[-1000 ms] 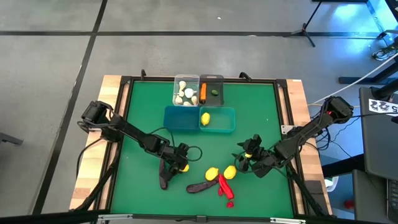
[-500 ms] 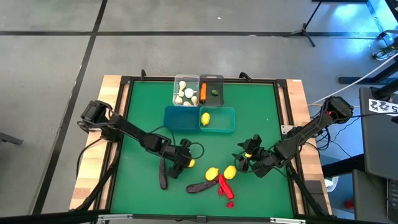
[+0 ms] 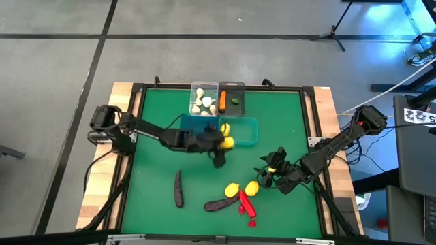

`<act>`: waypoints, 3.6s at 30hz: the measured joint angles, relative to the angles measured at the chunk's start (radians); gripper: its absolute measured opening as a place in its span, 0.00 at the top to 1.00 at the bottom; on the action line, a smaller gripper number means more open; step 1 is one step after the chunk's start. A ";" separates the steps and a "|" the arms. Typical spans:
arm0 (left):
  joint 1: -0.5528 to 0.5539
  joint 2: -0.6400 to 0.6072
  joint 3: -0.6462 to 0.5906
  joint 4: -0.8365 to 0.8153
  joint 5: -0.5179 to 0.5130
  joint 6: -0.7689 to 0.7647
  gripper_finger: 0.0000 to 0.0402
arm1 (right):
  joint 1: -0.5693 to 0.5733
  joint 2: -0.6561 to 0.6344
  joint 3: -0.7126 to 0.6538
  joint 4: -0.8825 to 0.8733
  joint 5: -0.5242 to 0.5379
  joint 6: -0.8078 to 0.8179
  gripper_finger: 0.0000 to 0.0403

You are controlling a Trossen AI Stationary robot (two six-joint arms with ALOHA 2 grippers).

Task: Sort produce into baskets
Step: Put the yellow lemon into the green bin

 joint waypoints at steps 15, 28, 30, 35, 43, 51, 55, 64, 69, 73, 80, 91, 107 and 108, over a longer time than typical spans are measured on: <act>0.095 0.087 0.000 0.190 -0.103 -0.282 0.49 | 0.000 0.000 0.000 0.009 0.025 0.000 0.30; 0.095 0.183 0.067 0.232 -0.257 -0.290 0.49 | 0.000 0.000 0.000 0.026 0.027 -0.007 0.30; 0.095 0.192 0.093 0.190 -0.270 -0.297 0.49 | 0.000 0.000 0.000 0.027 0.026 -0.008 0.30; 0.090 0.241 0.168 0.070 -0.296 -0.298 0.49 | 0.000 0.000 0.000 0.034 0.027 -0.008 0.30; 0.096 0.298 0.208 0.014 -0.311 -0.376 0.49 | 0.000 0.000 0.000 0.035 0.025 -0.009 0.30; 0.112 0.298 0.209 -0.021 -0.307 -0.379 0.49 | 0.000 0.000 0.000 0.033 0.026 -0.011 0.30; 0.112 0.298 0.209 -0.020 -0.287 -0.367 0.49 | 0.000 0.000 0.000 0.034 0.026 -0.011 0.30; 0.112 0.298 0.209 -0.007 -0.280 -0.293 0.37 | 0.000 0.000 0.000 0.037 0.026 -0.011 0.30; 0.112 0.298 0.209 0.018 -0.232 -0.250 0.32 | 0.000 0.000 0.000 0.037 0.026 -0.012 0.30; 0.094 0.280 0.209 0.051 -0.120 -0.065 0.31 | 0.000 0.000 0.000 0.036 0.024 -0.012 0.30; -0.009 0.220 0.209 0.000 0.118 0.089 0.31 | 0.000 0.000 0.000 0.034 0.024 -0.012 0.30; -0.247 0.239 0.209 0.003 -0.131 -0.084 0.31 | 0.000 0.000 0.000 0.037 0.024 -0.012 0.30; -0.365 0.403 0.311 -0.023 -0.326 -0.319 0.31 | 0.000 0.000 0.000 0.054 0.006 -0.008 0.30; -0.371 0.416 0.333 -0.042 -0.322 -0.321 0.31 | 0.000 0.000 0.000 0.053 -0.002 -0.008 0.30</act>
